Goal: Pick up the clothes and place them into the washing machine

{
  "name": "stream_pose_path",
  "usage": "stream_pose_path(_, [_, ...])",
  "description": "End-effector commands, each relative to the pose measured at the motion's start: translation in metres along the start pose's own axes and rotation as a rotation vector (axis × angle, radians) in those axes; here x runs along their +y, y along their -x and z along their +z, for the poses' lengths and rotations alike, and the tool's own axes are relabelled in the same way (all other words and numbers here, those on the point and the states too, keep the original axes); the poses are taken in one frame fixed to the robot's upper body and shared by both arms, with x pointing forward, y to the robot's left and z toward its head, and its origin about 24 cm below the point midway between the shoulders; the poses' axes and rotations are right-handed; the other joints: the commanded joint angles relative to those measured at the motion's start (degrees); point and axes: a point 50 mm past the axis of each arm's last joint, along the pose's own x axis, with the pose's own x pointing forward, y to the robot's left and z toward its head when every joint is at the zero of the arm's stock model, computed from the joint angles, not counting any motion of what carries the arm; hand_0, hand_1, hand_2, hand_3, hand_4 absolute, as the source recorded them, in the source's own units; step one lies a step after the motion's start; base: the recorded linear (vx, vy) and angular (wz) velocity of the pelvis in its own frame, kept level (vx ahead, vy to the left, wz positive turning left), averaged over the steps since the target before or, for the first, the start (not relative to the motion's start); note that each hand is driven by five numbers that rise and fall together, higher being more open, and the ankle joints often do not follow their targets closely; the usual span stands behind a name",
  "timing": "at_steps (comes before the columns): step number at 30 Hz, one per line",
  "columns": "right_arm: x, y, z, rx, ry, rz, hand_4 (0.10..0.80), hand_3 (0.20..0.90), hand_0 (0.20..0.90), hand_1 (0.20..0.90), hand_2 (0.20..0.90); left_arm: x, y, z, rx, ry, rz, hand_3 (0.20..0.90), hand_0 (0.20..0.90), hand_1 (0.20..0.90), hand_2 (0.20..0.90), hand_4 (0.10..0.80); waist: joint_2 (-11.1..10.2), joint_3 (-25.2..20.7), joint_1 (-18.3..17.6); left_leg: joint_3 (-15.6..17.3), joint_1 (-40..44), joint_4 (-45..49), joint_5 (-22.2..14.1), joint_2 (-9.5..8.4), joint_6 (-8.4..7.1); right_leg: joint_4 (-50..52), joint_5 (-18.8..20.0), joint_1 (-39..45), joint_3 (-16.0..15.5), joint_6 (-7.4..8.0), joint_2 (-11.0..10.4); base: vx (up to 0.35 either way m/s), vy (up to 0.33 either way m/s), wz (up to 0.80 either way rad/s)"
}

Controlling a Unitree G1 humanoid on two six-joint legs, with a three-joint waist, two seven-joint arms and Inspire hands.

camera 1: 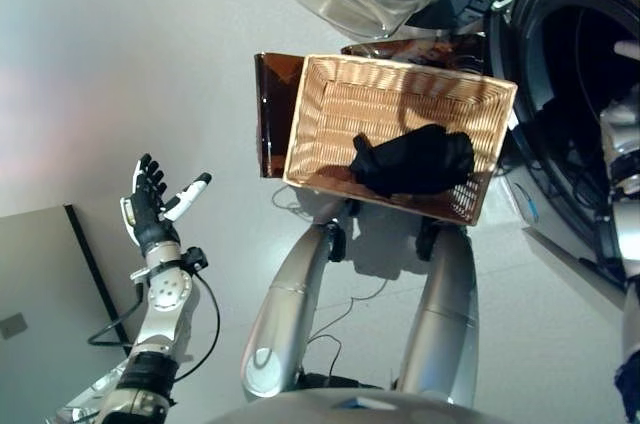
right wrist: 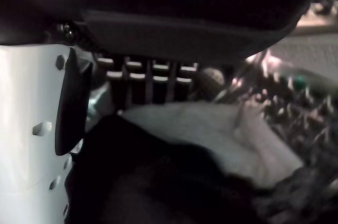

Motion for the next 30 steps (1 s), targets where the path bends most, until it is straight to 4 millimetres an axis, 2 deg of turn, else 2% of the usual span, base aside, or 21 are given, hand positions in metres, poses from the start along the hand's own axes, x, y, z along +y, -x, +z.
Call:
stream_pose_path(1, [0.007, 0.007, 0.013, -0.087, -0.188, 0.027, 0.800, 0.900, 0.900, 0.900, 0.900, 0.041, -0.010, 0.005, -0.050, -0.027, 0.158, 0.900, 0.900, 0.900, 0.900, 0.800, -1.10, -4.59, -0.65, -1.57, 2.58, 6.73, -11.08, 1.10, -5.86, -14.90, 8.76, 4.65, 1.67, 1.55, 1.64, -0.075, 0.049, 0.02])
stream_pose_path(3, [0.024, 0.021, 0.005, -0.043, -0.256, 0.082, 0.800, 0.900, 0.900, 0.900, 0.900, 0.040, -0.013, 0.004, -0.048, -0.042, 0.153, 0.900, 0.900, 0.900, 0.900, 0.800, -1.50, -4.69, -0.38, -1.68, 3.93, 5.14, -10.44, 0.84, -5.66, -16.74, 9.53, 6.20, 1.38, 1.91, 1.78, -0.035, 0.025, 0.01])
stream_pose_path(4, [0.024, 0.021, 0.005, -0.042, -0.257, 0.082, 0.800, 0.900, 0.900, 0.900, 0.900, 0.040, -0.013, 0.004, -0.049, -0.043, 0.153, 0.900, 0.900, 0.900, 0.900, 0.800, -1.52, -4.66, -0.33, -1.69, 4.05, 4.91, -10.26, 0.87, -5.65, -17.00, 9.73, 6.33, 1.35, 1.91, 1.81, 0.039, 0.028, -0.09])
stream_pose_path(5, [0.043, 0.037, -0.004, 0.009, -0.327, 0.139, 0.800, 0.900, 0.900, 0.900, 0.900, 0.036, -0.016, 0.005, -0.059, -0.060, 0.131, 0.900, 0.900, 0.900, 0.900, 0.800, -1.81, -4.92, 0.06, -1.94, 5.32, 3.09, -9.51, 0.67, -5.47, -19.24, 10.61, 8.18, 0.99, 2.36, 1.69, 0.025, 0.021, -0.14])
stream_pose_path(6, [0.044, 0.038, -0.005, 0.011, -0.327, 0.139, 0.800, 0.900, 0.900, 0.900, 0.900, 0.036, -0.016, 0.005, -0.060, -0.062, 0.130, 0.900, 0.900, 0.900, 0.900, 0.800, -1.85, -4.80, 0.09, -1.99, 5.67, 2.83, -9.38, 0.68, -5.47, -19.54, 10.73, 8.57, 0.90, 2.36, 1.71, 0.061, 0.031, -0.26])
stream_pose_path(8, [0.067, 0.063, -0.017, 0.084, -0.409, 0.197, 0.800, 0.900, 0.900, 0.900, 0.900, 0.033, -0.018, 0.004, -0.062, -0.081, 0.117, 0.900, 0.900, 0.900, 0.900, 0.800, -2.46, -5.06, 0.59, -2.42, 8.09, 0.31, -8.72, 0.38, -4.98, -22.54, 11.93, 11.49, 0.26, 3.08, 1.55, 0.066, 0.022, -0.17])
stream_pose_path(11, [0.086, 0.091, -0.037, 0.163, -0.445, 0.255, 0.800, 0.900, 0.900, 0.900, 0.900, 0.034, -0.018, -0.001, -0.049, -0.102, 0.122, 0.900, 0.900, 0.900, 0.900, 0.800, -3.54, -5.48, 0.63, -2.54, 10.86, -2.19, -8.05, 0.29, -4.70, -26.06, 13.35, 14.90, -0.37, 3.53, 1.46, 0.052, 0.031, -0.03])
stream_pose_path(12, [0.087, 0.092, -0.038, 0.165, -0.444, 0.255, 0.800, 0.900, 0.900, 0.900, 0.900, 0.034, -0.018, -0.001, -0.049, -0.104, 0.122, 0.900, 0.900, 0.900, 0.900, 0.800, -3.58, -5.42, 0.64, -2.57, 11.12, -2.36, -7.99, 0.30, -4.70, -26.27, 13.43, 15.20, -0.43, 3.54, 1.48, 0.077, 0.060, -0.08])
stream_pose_path(13, [0.097, 0.112, -0.051, 0.186, -0.439, 0.306, 0.800, 0.900, 0.900, 0.900, 0.900, 0.035, -0.017, -0.008, -0.021, -0.119, 0.129, 0.900, 0.900, 0.900, 0.900, 0.800, -4.65, -6.03, 0.69, -2.70, 13.04, -3.18, -8.00, 0.35, -4.51, -27.47, 13.89, 17.18, -0.65, 3.73, 1.46, 0.057, 0.034, -0.05])
stream_pose_path(14, [0.097, 0.113, -0.052, 0.188, -0.438, 0.306, 0.800, 0.900, 0.900, 0.900, 0.900, 0.035, -0.017, -0.008, -0.021, -0.121, 0.129, 0.900, 0.900, 0.900, 0.900, 0.800, -4.66, -5.91, 0.68, -2.74, 13.35, -3.33, -7.95, 0.35, -4.51, -27.65, 13.92, 17.52, -0.72, 3.73, 1.46, 0.103, 0.047, -0.03])
stream_pose_path(15, [0.103, 0.130, -0.066, 0.204, -0.423, 0.349, 0.800, 0.900, 0.900, 0.900, 0.900, 0.035, -0.016, -0.012, -0.006, -0.130, 0.131, 0.900, 0.900, 0.900, 0.900, 0.800, -5.68, -6.31, 0.50, -3.05, 15.17, -4.05, -8.06, 0.37, -4.39, -28.94, 14.44, 19.88, -1.27, 4.01, 1.12, 0.048, 0.013, 0.02])
stream_pose_path(17, [0.104, 0.138, -0.076, 0.218, -0.416, 0.370, 0.800, 0.900, 0.900, 0.900, 0.900, 0.036, -0.015, -0.015, 0.002, -0.137, 0.127, 0.900, 0.900, 0.900, 0.900, 0.800, -6.08, -6.33, 0.47, -3.37, 16.54, -4.61, -8.00, 0.31, -4.39, -29.67, 14.58, 21.58, -1.80, 4.10, 1.00, 0.058, 0.023, 0.05])
stream_pose_path(19, [0.108, 0.160, -0.097, 0.234, -0.366, 0.445, 0.800, 0.900, 0.900, 0.900, 0.900, 0.037, -0.012, -0.022, 0.036, -0.150, 0.121, 0.900, 0.900, 0.900, 0.900, 0.800, -7.50, -7.17, 0.49, -4.19, 20.25, -7.22, -7.69, 0.53, -4.45, -32.73, 15.59, 25.64, -2.99, 4.64, 0.77, 0.106, 0.021, 0.03])
stream_pose_path(24, [0.112, 0.200, -0.123, 0.177, -0.230, 0.609, 0.800, 0.900, 0.900, 0.900, 0.900, 0.047, -0.003, -0.038, 0.106, -0.207, 0.116, 0.900, 0.900, 0.900, 0.900, 0.800, -10.02, -9.35, 0.47, -4.92, 26.36, -12.55, -6.21, 1.24, -4.42, -38.39, 18.16, 31.68, -4.62, 5.72, 0.66, 0.089, 0.005, -0.02])
stream_pose_path(27, [0.114, 0.224, -0.140, 0.059, -0.028, 0.806, 0.800, 0.900, 0.900, 0.900, 0.900, 0.052, -0.001, -0.041, 0.119, -0.244, 0.094, 0.900, 0.900, 0.900, 0.900, 0.800, -11.37, -10.31, 0.45, -5.24, 28.15, -13.93, -5.74, 1.49, -4.55, -40.87, 19.10, 34.36, -5.31, 6.16, 0.43, 0.042, -0.007, 0.00])
stream_pose_path(29, [0.113, 0.230, -0.145, 0.032, 0.019, 0.846, 0.800, 0.900, 0.900, 0.900, 0.900, 0.056, 0.000, -0.042, 0.121, -0.257, 0.092, 0.900, 0.900, 0.900, 0.900, 0.800, -11.77, -10.63, 0.43, -5.42, 28.40, -14.10, -5.57, 1.55, -4.53, -41.43, 19.49, 34.73, -5.77, 6.25, 0.31, 0.000, 0.000, 0.00])
stream_pose_path(30, [0.112, 0.238, -0.155, -0.054, 0.170, 0.931, 0.800, 0.900, 0.900, 0.900, 0.900, 0.061, 0.000, -0.042, 0.124, -0.260, 0.090, 0.900, 0.900, 0.900, 0.900, 0.800, -12.11, -10.51, 0.70, -5.82, 28.64, -13.67, -5.91, 1.49, -4.47, -41.39, 19.32, 35.33, -5.96, 6.27, 0.26, 0.014, -0.034, 0.04])
